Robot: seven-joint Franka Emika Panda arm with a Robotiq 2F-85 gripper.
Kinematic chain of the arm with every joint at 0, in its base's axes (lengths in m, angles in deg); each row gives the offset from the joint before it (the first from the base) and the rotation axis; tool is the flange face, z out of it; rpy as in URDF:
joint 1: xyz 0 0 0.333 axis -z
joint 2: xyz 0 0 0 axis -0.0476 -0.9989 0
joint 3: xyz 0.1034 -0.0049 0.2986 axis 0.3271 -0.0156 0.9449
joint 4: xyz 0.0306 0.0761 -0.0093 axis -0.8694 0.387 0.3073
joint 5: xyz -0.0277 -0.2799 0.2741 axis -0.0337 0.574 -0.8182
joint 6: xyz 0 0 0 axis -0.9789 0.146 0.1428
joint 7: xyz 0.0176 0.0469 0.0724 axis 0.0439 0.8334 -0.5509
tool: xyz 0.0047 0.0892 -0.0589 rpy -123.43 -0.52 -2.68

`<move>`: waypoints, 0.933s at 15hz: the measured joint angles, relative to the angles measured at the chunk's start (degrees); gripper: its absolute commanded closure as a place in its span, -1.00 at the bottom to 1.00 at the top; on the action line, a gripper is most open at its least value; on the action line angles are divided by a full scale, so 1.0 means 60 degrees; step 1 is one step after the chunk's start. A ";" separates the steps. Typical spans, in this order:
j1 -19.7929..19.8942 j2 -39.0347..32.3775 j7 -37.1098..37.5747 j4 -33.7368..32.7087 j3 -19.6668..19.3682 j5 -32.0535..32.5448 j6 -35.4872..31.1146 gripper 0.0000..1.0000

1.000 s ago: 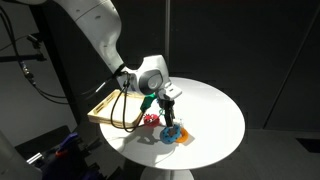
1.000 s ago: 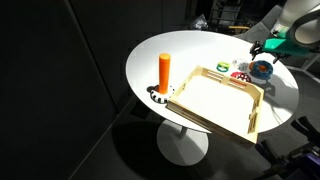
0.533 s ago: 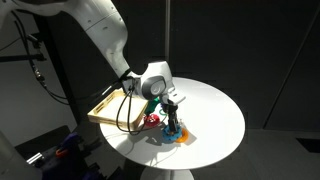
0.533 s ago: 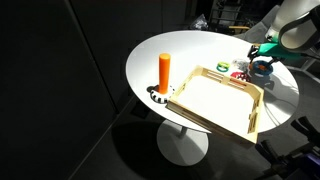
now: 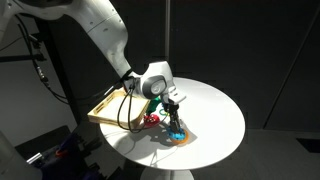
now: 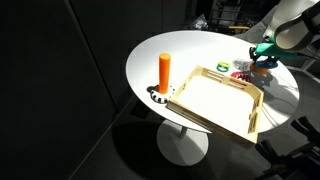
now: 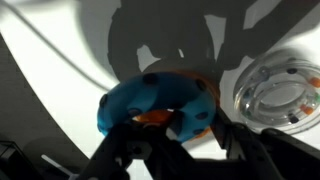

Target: Put the blue ring in the box

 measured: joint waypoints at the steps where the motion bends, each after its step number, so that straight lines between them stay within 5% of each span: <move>1: -0.0053 -0.0012 0.0000 -0.0002 -0.0056 -0.0031 0.0013 0.78; 14: -0.0866 0.0717 0.0188 -0.0188 -0.0513 -0.0095 0.1019 0.78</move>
